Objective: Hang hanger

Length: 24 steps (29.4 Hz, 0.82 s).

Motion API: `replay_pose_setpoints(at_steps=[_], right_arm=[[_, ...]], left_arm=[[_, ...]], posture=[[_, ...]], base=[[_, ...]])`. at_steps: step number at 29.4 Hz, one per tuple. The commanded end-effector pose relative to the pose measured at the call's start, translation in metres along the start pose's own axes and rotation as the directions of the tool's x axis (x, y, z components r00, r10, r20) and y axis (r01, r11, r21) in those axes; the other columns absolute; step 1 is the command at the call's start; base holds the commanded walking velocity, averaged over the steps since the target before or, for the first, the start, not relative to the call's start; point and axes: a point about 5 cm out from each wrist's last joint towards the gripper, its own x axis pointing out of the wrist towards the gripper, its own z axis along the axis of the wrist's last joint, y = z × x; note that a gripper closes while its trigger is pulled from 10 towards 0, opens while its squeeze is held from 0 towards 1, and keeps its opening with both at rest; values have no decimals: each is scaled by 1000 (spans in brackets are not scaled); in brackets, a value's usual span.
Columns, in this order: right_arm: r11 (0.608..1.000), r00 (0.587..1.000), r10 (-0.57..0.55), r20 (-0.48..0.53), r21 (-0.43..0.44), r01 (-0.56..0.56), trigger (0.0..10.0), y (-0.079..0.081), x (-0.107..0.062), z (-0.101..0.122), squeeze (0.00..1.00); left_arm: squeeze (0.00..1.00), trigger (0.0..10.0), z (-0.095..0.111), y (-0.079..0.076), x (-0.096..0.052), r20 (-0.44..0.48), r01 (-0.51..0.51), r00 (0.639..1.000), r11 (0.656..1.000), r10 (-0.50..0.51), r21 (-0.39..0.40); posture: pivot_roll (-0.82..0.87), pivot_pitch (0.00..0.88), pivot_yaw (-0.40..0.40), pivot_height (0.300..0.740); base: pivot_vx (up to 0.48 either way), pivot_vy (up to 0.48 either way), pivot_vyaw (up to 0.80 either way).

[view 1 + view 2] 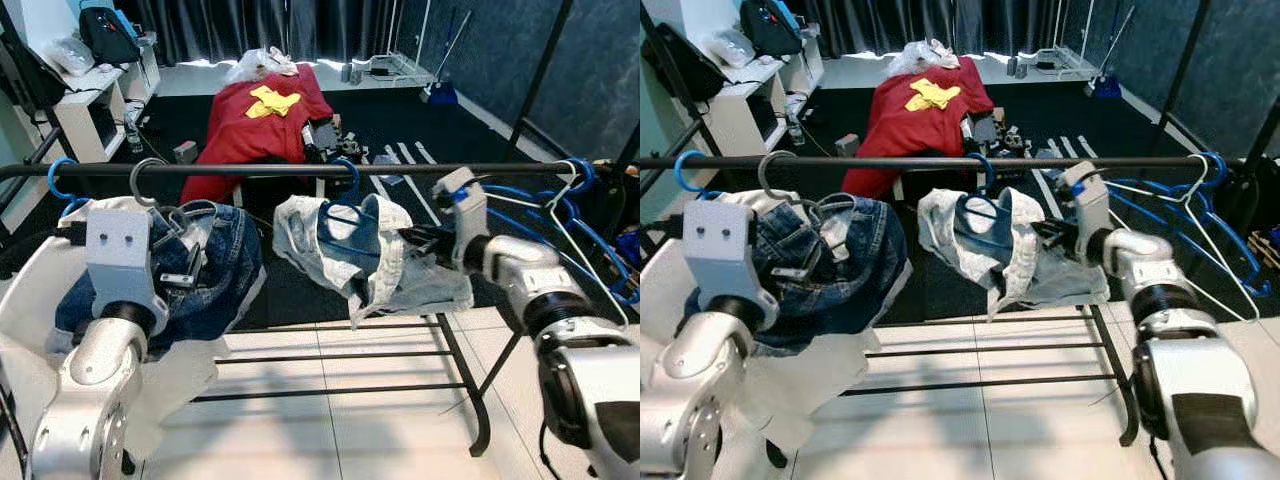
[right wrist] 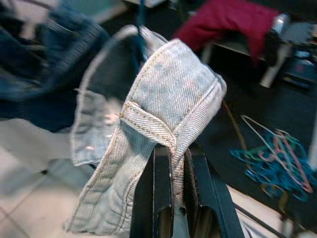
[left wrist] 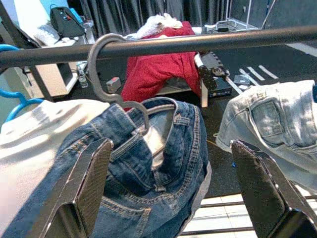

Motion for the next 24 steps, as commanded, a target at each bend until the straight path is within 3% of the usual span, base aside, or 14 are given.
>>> replay_pose_setpoints(at_steps=[1,8,20,24], right_arm=[[999,995,51,80,-17,-50,0,-1,-1,21,0],[982,960,190,206,-42,-186,0,-1,-10,53,0],[977,938,214,271,-77,-201,0,-9,-26,69,0],[974,945,222,239,-88,-207,0,-9,-27,61,0]], left_arm=[[0,10000,0,2,3,6,-19,1000,1000,19,-3],[0,10000,5,7,8,34,-43,998,999,43,-9],[0,10000,8,4,14,56,-47,997,998,49,-34],[0,10000,9,0,15,62,-32,998,998,35,-51]], posture=[[-10,0,-44,740],[-32,0,-55,740],[-67,0,-56,740],[-72,0,-55,740]], base=[[0,0,0],[0,0,0],[0,0,0],[0,0,0]])
